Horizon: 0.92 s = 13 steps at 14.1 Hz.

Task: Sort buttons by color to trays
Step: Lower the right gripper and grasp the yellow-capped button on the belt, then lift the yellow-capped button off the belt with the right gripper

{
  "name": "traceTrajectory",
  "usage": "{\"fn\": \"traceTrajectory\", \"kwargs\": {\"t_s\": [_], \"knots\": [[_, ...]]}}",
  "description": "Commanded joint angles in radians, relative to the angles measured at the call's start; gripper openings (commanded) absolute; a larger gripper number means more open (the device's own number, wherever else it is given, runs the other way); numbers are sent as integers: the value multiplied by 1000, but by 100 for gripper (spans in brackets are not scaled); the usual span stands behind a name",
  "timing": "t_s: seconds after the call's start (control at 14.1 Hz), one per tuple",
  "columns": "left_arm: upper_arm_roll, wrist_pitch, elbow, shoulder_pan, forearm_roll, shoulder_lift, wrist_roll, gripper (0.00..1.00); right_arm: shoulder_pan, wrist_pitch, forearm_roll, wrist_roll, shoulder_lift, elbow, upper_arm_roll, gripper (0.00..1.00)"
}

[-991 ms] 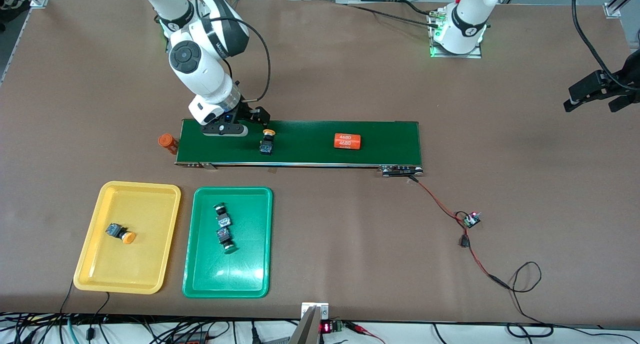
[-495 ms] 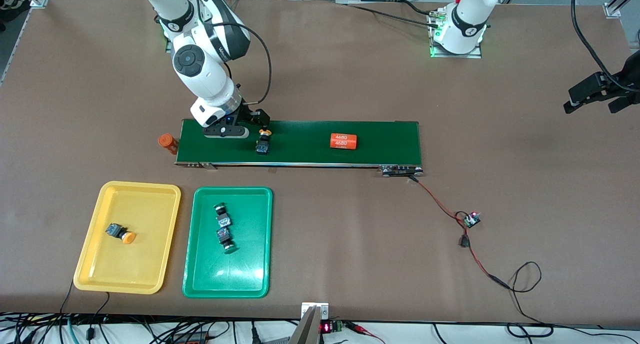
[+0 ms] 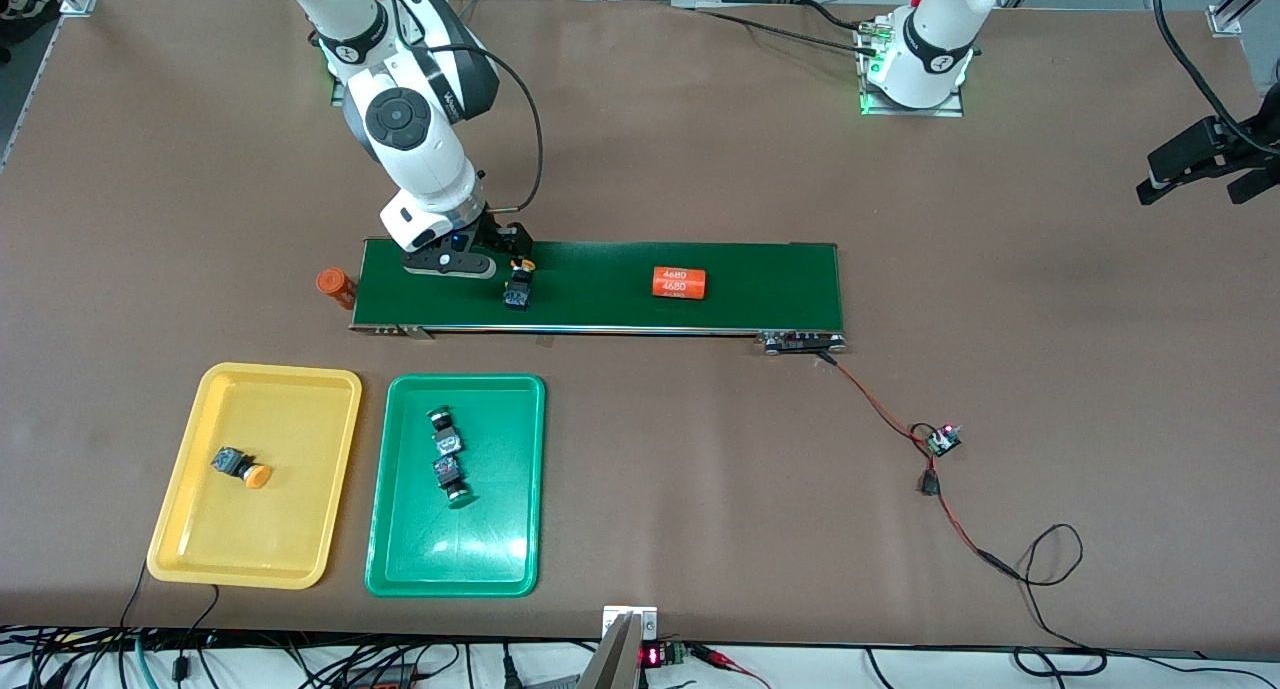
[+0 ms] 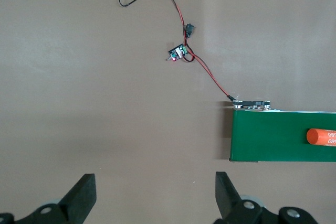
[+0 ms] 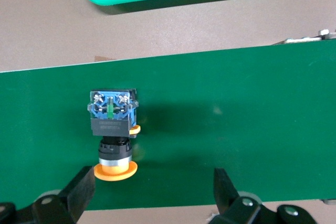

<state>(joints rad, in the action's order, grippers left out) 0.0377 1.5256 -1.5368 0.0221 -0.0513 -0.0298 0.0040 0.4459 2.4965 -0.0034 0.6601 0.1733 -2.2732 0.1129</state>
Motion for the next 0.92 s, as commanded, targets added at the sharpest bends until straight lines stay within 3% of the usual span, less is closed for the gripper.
{"fn": "traceTrajectory", "kwargs": {"t_s": [0.0, 0.85], "knots": [[-4, -19, 11, 6, 16, -4, -4, 100, -10, -14, -10, 22, -8, 18, 4, 99], [7, -13, 12, 19, 16, -1, -2, 100, -27, -16, -110, 47, 66, 72, 2, 99]]}}
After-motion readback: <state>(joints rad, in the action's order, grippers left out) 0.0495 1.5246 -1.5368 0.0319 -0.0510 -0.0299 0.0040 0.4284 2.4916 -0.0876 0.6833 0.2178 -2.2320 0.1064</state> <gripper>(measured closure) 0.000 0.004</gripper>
